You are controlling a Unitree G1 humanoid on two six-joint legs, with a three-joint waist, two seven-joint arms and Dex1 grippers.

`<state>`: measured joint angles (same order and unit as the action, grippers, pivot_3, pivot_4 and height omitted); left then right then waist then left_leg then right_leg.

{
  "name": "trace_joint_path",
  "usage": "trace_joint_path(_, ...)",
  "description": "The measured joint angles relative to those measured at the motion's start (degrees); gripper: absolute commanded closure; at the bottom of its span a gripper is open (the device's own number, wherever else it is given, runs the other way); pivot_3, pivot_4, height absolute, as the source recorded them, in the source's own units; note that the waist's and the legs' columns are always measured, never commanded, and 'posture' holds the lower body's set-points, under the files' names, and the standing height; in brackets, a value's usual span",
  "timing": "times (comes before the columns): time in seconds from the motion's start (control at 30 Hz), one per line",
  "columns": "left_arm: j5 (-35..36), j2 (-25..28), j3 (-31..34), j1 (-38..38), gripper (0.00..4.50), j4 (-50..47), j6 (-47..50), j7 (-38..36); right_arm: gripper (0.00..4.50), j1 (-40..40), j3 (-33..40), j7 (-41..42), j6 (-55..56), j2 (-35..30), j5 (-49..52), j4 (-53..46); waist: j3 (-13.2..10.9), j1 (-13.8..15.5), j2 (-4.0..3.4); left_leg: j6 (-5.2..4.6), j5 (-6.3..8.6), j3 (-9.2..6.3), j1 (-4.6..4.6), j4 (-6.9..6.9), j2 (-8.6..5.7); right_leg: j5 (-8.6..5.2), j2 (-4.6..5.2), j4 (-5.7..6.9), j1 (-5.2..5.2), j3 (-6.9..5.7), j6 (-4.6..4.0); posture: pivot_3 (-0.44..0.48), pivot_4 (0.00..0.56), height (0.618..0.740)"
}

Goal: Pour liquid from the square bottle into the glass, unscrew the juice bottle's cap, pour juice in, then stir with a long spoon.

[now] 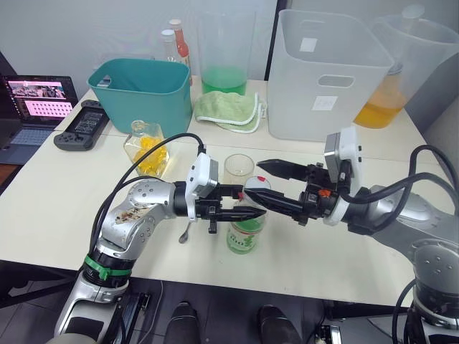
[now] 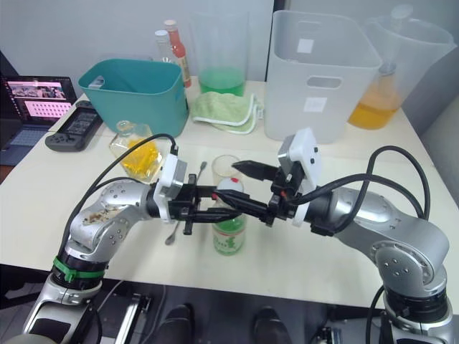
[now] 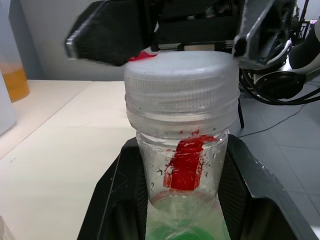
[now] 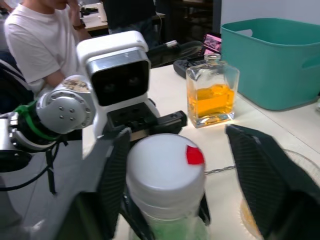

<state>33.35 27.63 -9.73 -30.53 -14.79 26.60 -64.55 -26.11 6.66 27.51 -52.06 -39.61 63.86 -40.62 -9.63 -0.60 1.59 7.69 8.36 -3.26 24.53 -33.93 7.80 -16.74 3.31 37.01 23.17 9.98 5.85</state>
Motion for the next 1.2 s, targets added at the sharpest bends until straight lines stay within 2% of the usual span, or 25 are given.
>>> trace_joint_path(0.03,-0.04,0.04,0.02,0.00,3.00,0.02,-0.03,-0.09,2.85,-0.27,-0.22,0.74,0.14,-0.48,-0.03,0.28,0.00,-0.01,0.00,0.00,0.00,0.00,0.00,0.00,0.00,0.00,0.00,0.00,0.00,0.00,0.00,0.000,0.150,0.733)
trace_joint_path(0.17,-0.15,0.06,0.02,0.02,3.00,0.00,-0.06,-0.06,2.87,-0.97,-0.92,3.16,0.83,-1.54,-0.37,1.40,0.00,0.00,0.00,0.00,0.00,0.00,0.00,-0.01,0.00,0.00,0.00,-0.01,-0.02,0.00,0.00,0.000,0.150,0.733)
trace_joint_path(0.27,-0.50,0.29,0.11,0.13,3.00,-0.26,0.02,0.40,2.87,-3.67,-3.00,8.40,1.98,-3.20,-2.73,4.70,0.00,-0.09,0.00,0.00,0.00,0.00,-0.03,-0.01,0.00,0.00,0.00,-0.01,-0.02,0.00,0.00,0.000,0.150,0.733)
trace_joint_path(0.47,-0.48,1.41,0.58,1.51,3.00,-2.82,1.25,1.58,2.87,-10.05,-9.58,26.50,9.29,-4.52,-10.90,14.73,0.00,-0.13,0.00,0.00,0.00,0.01,-0.07,-0.02,0.00,-0.12,-0.01,0.00,-0.05,0.00,0.22,0.000,0.150,0.733)
trace_joint_path(0.63,-0.54,2.45,0.77,1.90,3.00,-4.95,2.20,2.69,2.87,-21.47,-17.97,50.34,19.62,-1.96,-19.36,32.94,0.00,-0.63,0.00,0.00,0.00,0.02,-0.20,0.00,0.01,-0.16,-0.02,0.04,-0.08,0.00,0.29,0.000,0.150,0.733)
trace_joint_path(0.73,-0.53,2.75,0.66,2.17,3.00,-5.92,2.43,3.34,2.87,-25.50,-20.37,58.88,23.96,0.02,-22.03,39.82,0.00,-0.58,0.00,0.00,0.00,0.02,-0.17,0.04,0.01,-0.09,-0.02,0.05,-0.09,0.00,0.17,0.000,0.150,0.733)
trace_joint_path(0.8,-0.51,2.96,0.77,2.53,3.00,-6.73,2.71,4.10,2.87,-28.88,-23.27,62.01,25.89,0.06,-22.06,43.87,0.00,-0.50,-0.01,0.00,0.00,0.02,-0.15,0.05,0.01,0.00,-0.02,0.05,-0.07,0.00,0.03,0.000,0.150,0.733)
trace_joint_path(0.93,-0.11,3.31,1.14,3.21,3.00,-7.20,3.38,5.28,2.87,-32.36,-27.67,62.64,27.79,-0.86,-20.24,47.48,0.00,-0.45,-0.01,0.00,0.00,0.02,-0.17,0.05,0.01,0.00,-0.02,0.05,-0.07,0.00,0.02,0.000,0.150,0.733)
trace_joint_path(1.0,0.00,3.38,1.26,3.73,3.00,-7.97,3.43,6.01,1.86,-33.83,-29.22,62.72,27.57,-1.63,-19.53,48.17,0.00,-0.50,-0.01,0.00,0.00,0.02,-0.16,0.05,0.01,0.00,-0.02,0.06,-0.03,0.00,0.02,0.000,0.150,0.733)
trace_joint_path(1.1,0.04,3.39,1.21,4.58,3.00,-9.19,3.37,6.65,0.88,-34.53,-28.65,62.69,26.28,-3.31,-19.60,48.20,0.00,-0.38,-0.01,0.00,0.00,0.02,-0.13,0.05,0.01,0.00,-0.02,0.06,-0.02,0.00,0.02,0.000,0.150,0.733)
trace_joint_path(1.13,0.05,3.39,1.19,4.63,3.00,-9.24,3.34,6.74,0.59,-34.28,-27.58,62.62,25.85,-3.43,-19.74,47.97,0.00,-0.32,-0.01,0.01,0.00,0.02,-0.12,0.06,0.01,0.00,-0.02,0.05,0.00,0.00,0.02,0.000,0.150,0.733)
trace_joint_path(1.2,0.12,3.37,1.06,4.71,3.00,-9.32,3.21,6.81,0.59,-32.81,-24.38,62.13,23.77,-4.53,-19.64,45.37,0.00,-0.17,-0.01,0.00,0.00,0.02,-0.10,0.08,0.01,-0.01,-0.02,0.05,0.01,0.00,0.02,0.000,0.150,0.733)
